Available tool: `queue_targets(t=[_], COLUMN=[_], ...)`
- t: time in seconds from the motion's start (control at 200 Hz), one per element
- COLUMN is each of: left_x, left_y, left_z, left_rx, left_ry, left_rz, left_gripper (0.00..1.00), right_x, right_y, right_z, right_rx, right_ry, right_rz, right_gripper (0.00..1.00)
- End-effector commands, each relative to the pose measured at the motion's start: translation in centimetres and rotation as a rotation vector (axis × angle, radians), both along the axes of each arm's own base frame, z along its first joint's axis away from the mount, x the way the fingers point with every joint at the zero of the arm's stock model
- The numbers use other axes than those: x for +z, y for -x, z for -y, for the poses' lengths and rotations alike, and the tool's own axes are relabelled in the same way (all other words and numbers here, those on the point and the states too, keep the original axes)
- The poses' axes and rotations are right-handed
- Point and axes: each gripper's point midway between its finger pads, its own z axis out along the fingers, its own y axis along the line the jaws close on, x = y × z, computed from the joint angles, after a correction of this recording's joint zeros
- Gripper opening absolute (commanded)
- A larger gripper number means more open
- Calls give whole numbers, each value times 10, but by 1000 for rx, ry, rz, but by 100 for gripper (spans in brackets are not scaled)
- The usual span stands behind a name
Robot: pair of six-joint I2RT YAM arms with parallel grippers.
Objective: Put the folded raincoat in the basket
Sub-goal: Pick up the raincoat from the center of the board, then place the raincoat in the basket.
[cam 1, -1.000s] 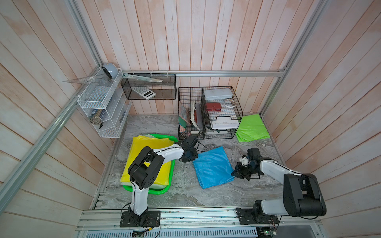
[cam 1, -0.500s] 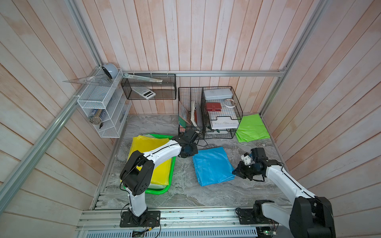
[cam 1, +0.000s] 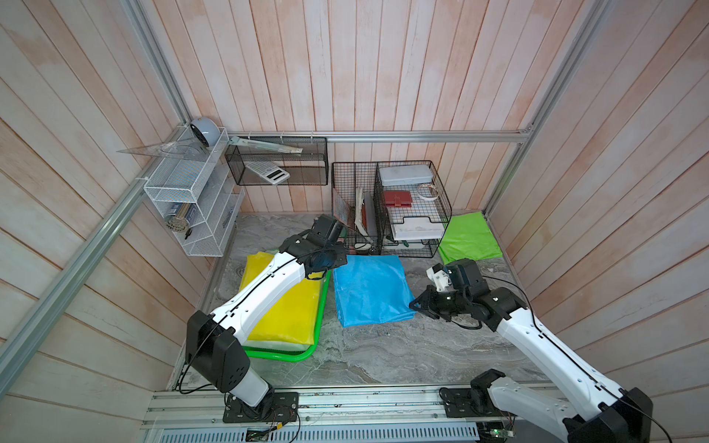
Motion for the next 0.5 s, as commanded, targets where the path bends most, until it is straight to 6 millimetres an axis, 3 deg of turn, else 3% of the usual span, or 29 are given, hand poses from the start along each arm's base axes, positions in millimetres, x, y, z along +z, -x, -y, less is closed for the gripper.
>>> queue_targets(t=[0.0, 0.235, 0.495], left_x=[15, 18, 9], left_y=[2, -3, -7], left_z=[-46, -133, -209], left_rx=[46, 182, 300], left_ry=[-105, -204, -230], left_rz=[18, -8, -48], left_gripper=[0, 0, 0], right_x=[18, 26, 20], right_y=[-15, -16, -5], right_z=[-37, -123, -214], right_rx=[-37, 55, 141], right_ry=[-50, -49, -105], right_rz=[33, 66, 59], right_gripper=[0, 0, 0])
